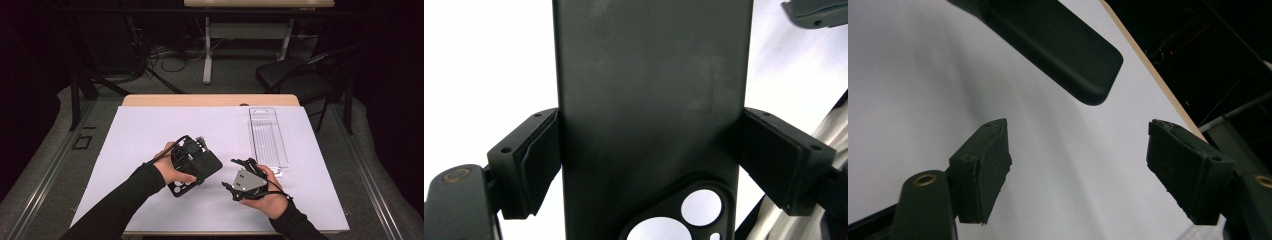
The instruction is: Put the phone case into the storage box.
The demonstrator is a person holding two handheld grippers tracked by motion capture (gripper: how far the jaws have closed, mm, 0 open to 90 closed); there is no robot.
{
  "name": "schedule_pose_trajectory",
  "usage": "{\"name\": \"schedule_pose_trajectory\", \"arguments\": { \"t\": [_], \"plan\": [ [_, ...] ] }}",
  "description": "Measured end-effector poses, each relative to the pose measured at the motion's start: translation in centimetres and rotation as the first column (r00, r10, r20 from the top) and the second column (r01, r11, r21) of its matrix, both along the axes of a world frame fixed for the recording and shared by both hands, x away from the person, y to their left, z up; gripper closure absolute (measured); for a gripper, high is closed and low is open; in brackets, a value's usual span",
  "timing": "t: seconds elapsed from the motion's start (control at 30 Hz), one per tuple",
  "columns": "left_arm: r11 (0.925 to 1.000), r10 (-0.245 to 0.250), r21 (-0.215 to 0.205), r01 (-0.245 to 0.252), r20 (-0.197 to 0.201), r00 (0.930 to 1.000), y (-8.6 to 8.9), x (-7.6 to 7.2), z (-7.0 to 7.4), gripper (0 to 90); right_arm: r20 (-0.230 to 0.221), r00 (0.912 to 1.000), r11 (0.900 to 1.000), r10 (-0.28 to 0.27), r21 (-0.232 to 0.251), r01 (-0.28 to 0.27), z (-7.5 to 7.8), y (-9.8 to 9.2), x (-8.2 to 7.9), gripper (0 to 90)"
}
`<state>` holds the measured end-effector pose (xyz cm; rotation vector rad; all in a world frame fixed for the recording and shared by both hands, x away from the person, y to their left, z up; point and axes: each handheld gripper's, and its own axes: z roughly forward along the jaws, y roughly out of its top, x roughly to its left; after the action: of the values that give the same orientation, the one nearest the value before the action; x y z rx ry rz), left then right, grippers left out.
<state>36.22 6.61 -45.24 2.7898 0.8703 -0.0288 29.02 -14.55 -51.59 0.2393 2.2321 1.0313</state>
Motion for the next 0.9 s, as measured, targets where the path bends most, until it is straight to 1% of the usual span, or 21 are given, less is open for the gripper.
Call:
{"name": "schedule_pose_trajectory", "arguments": {
  "t": [0.07, 0.1, 0.17, 0.2, 0.23, 0.3, 0.33, 0.37, 0.43, 0.47, 0.53, 0.57, 0.6, 0.63, 0.67, 0.7, 0.73, 0.77, 0.8, 0.87, 0.9],
  "plan": [
    [1.0000, -0.007, 0.004, 0.007, -0.005, 1.0000, -0.1, 0.0, -0.1, 14.3, 0.035, 0.9993, 1.000, 0.012, -0.021, -0.011, -0.3, 0.2, -0.1, 25.1],
    [1.0000, -0.006, 0.005, 0.006, -0.008, 1.0000, -0.2, 0.0, -0.2, 14.3, 0.053, 0.9984, 0.999, 0.018, -0.041, -0.016, -0.3, 0.3, -0.2, 25.1],
    [1.0000, -0.007, 0.001, 0.007, -0.012, 0.9999, -0.3, 0.0, -0.3, 14.4, 0.079, 0.9963, 0.997, 0.032, -0.069, -0.027, -0.5, 0.6, -0.3, 27.4],
    [1.0000, -0.007, 0.001, 0.007, -0.013, 0.9999, -0.3, 0.0, -0.3, 14.3, 0.088, 0.9957, 0.996, 0.030, -0.086, -0.022, -0.6, 0.6, -0.4, 27.8],
    [0.9999, -0.012, 0.002, 0.012, -0.018, 0.9998, -0.3, 0.1, -0.4, 14.3, 0.107, 0.9934, 0.995, 0.042, -0.100, -0.031, -0.6, 0.7, -0.4, 27.9],
    [0.9999, -0.012, 0.003, 0.012, -0.022, 0.9997, -0.4, 0.1, -0.5, 14.3, 0.125, 0.9912, 0.992, 0.045, -0.125, -0.030, -0.7, 0.8, -0.6, 29.7],
    [0.9999, -0.011, 0.003, 0.011, -0.025, 0.9996, -0.5, 0.1, -0.5, 14.3, 0.143, 0.9881, 0.990, 0.058, -0.138, -0.039, -0.8, 0.9, -0.6, 30.2],
    [0.9999, -0.011, 0.004, 0.012, -0.025, 0.9996, -0.5, 0.1, -0.6, 14.3, 0.154, 0.9864, 0.987, 0.057, -0.155, -0.033, -0.9, 1.0, -0.8, 30.0],
    [0.9999, -0.015, 0.007, 0.015, -0.031, 0.9994, -0.6, 0.1, -0.7, 14.3, 0.198, 0.9767, 0.978, 0.082, -0.206, -0.040, -0.9, 1.1, -0.8, 30.3],
    [0.9999, -0.015, 0.006, 0.016, -0.034, 0.9993, -0.7, 0.1, -0.8, 14.3, 0.207, 0.9745, 0.974, 0.085, -0.225, -0.038, -1.0, 1.1, -0.9, 31.8],
    [0.9999, -0.015, 0.007, 0.016, -0.034, 0.9993, -0.8, 0.1, -0.8, 14.3, 0.220, 0.9715, 0.970, 0.089, -0.242, -0.034, -1.1, 1.1, -1.1, 32.7],
    [0.9998, -0.018, 0.008, 0.018, -0.033, 0.9993, -0.8, 0.1, -0.8, 14.3, 0.235, 0.9668, 0.964, 0.101, -0.262, -0.037, -1.0, 1.2, -1.1, 32.8],
    [0.9999, -0.015, 0.007, 0.015, -0.032, 0.9994, -0.8, 0.1, -0.9, 14.3, 0.232, 0.9678, 0.962, 0.098, -0.270, -0.033, -1.0, 1.2, -1.1, 33.1],
    [0.9998, -0.016, 0.007, 0.016, -0.033, 0.9993, -0.9, 0.1, -0.9, 14.3, 0.232, 0.9678, 0.961, 0.099, -0.275, -0.032, -1.0, 1.2, -1.1, 33.7],
    [0.9999, -0.016, 0.006, 0.016, -0.037, 0.9992, -0.9, 0.1, -0.9, 14.3, 0.225, 0.9701, 0.963, 0.091, -0.270, -0.027, -1.0, 1.2, -1.2, 34.6],
    [0.9998, -0.017, 0.007, 0.017, -0.039, 0.9991, -0.9, 0.1, -0.9, 14.3, 0.228, 0.9697, 0.963, 0.089, -0.270, -0.025, -0.9, 1.1, -1.2, 35.3],
    [0.9998, -0.018, 0.005, 0.018, -0.041, 0.9990, -0.9, 0.1, -0.9, 14.3, 0.238, 0.9673, 0.963, 0.088, -0.268, -0.022, -0.9, 1.1, -1.2, 35.3],
    [0.9998, -0.019, 0.004, 0.019, -0.039, 0.9990, -1.0, 0.1, -0.9, 14.3, 0.241, 0.9663, 0.961, 0.090, -0.275, -0.021, -0.8, 1.1, -1.3, 35.6],
    [0.9998, -0.021, 0.004, 0.021, -0.037, 0.9991, -1.0, 0.1, -0.9, 14.3, 0.237, 0.9681, 0.964, 0.081, -0.267, -0.015, -0.8, 1.1, -1.4, 36.4],
    [0.9998, -0.021, 0.004, 0.021, -0.035, 0.9992, -1.0, 0.1, -0.9, 14.3, 0.235, 0.9690, 0.963, 0.078, -0.268, -0.012, -0.7, 1.1, -1.4, 36.9],
    [0.9997, -0.023, 0.005, 0.023, -0.036, 0.9991, -1.1, 0.1, -0.8, 14.3, 0.255, 0.9622, 0.957, 0.095, -0.290, -0.017, -0.6, 1.1, -1.3, 36.9]
  ]
}}
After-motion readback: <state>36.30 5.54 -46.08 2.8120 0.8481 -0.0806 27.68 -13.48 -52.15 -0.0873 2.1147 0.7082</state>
